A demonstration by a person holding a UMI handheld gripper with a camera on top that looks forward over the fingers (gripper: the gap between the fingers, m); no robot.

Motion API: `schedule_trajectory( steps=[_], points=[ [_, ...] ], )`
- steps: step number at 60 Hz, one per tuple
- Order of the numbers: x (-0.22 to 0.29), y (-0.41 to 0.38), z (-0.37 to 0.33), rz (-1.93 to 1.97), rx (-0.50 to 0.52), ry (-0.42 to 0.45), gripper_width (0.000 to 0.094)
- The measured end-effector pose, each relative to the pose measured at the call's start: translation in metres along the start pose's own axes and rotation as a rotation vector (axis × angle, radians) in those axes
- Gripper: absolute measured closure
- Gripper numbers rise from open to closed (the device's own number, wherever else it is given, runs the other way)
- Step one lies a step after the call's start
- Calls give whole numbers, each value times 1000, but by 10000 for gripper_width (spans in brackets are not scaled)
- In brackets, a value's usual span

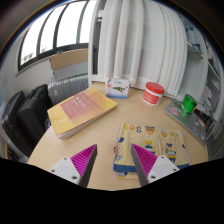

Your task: Fold towel

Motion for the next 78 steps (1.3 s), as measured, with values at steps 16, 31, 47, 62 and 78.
schedule_trajectory(
  steps=[16, 31, 47, 62, 78],
  points=[
    [-13, 23, 26, 55, 7, 28, 729],
    [-13, 30, 27, 93, 56, 1, 897],
    [44, 67, -19, 157, 126, 85, 911],
    [32, 179, -22, 268, 23, 69, 907],
    [-36, 229, 15, 297, -42, -96, 898]
  ],
)
Point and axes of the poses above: the point between the fingertips, and its own axes, seen from behind it with the camera up: y to the right, x up, z forward, the way the camera looks, the point moved 3 cm from there along -z, backward, against the way the camera looks, and after that the axes turned 5 degrees about -y, right-handed, at the moved point
